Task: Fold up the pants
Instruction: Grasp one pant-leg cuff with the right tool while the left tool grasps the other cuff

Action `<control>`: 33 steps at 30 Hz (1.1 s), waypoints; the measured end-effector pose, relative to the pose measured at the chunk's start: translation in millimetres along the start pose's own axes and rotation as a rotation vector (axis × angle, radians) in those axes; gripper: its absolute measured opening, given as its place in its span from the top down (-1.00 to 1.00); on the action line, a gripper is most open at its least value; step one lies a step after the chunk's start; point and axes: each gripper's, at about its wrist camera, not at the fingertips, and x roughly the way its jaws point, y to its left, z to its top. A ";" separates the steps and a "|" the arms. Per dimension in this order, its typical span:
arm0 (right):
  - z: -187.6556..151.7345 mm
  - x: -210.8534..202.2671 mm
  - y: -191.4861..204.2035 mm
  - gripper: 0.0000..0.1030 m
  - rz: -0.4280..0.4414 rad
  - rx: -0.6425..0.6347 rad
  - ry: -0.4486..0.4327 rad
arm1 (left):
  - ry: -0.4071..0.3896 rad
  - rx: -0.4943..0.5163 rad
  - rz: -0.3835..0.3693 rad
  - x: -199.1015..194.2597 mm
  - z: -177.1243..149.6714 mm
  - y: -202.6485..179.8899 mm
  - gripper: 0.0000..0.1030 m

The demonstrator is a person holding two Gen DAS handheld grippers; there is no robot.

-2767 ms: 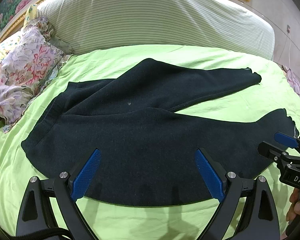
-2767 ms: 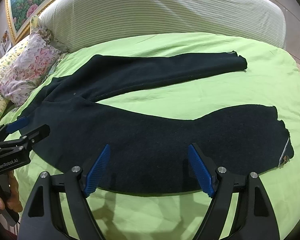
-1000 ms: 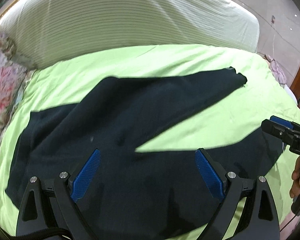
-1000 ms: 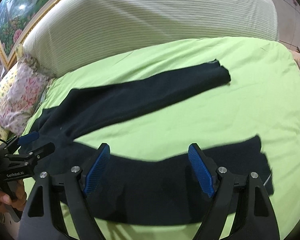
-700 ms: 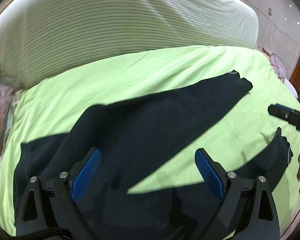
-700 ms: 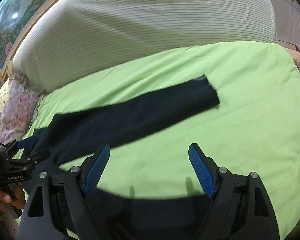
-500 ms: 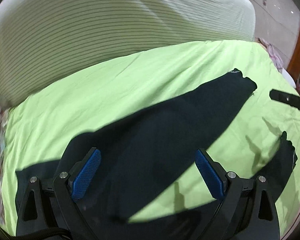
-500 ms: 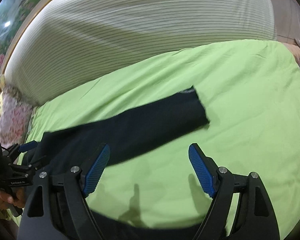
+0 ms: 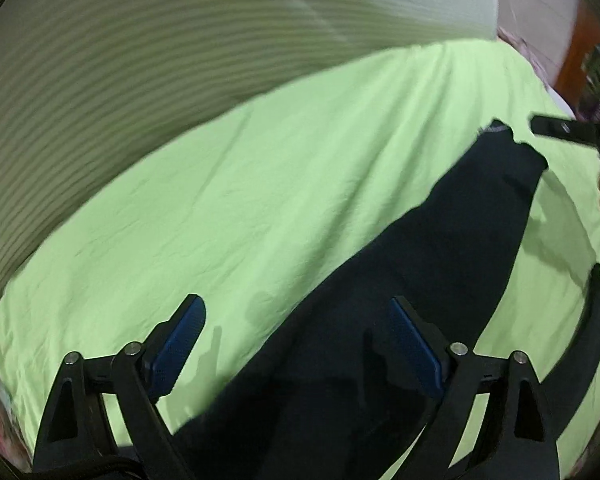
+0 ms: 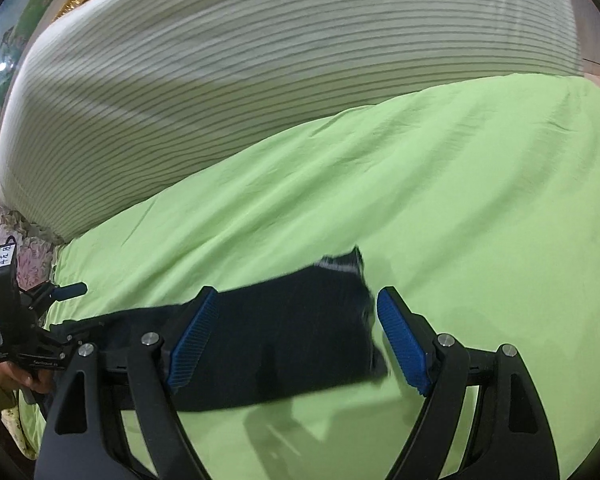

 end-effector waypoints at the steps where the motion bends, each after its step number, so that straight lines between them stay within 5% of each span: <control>1: 3.0 4.1 -2.1 -0.58 0.009 -0.001 0.005 | 0.014 0.013 -0.017 3.5 2.3 0.1 -0.70; 13: 12.1 49.8 -21.6 -0.54 0.068 0.017 0.126 | 0.215 0.116 -0.164 49.8 7.1 -2.8 -0.25; 14: 12.1 51.5 -23.6 -0.44 0.074 0.023 0.128 | 0.217 0.121 -0.174 48.6 4.9 -0.7 -0.21; 16: 11.1 51.1 -27.7 0.29 0.061 0.028 0.131 | 0.225 0.122 -0.194 47.3 3.4 2.2 -0.08; 18: 10.7 47.4 -35.2 0.71 0.078 0.063 0.139 | 0.229 0.118 -0.207 45.8 3.5 4.3 0.24; 20: 11.2 39.6 -39.3 0.74 0.109 0.085 0.121 | 0.240 0.090 -0.250 47.0 2.4 8.1 0.55; 23: 11.7 24.7 -37.2 0.78 0.125 0.072 0.099 | 0.225 0.069 -0.277 40.2 -2.4 13.9 0.74; 33: -9.1 -28.0 -24.1 0.81 0.149 -0.034 0.017 | 0.135 0.039 -0.324 3.7 -24.4 8.2 0.88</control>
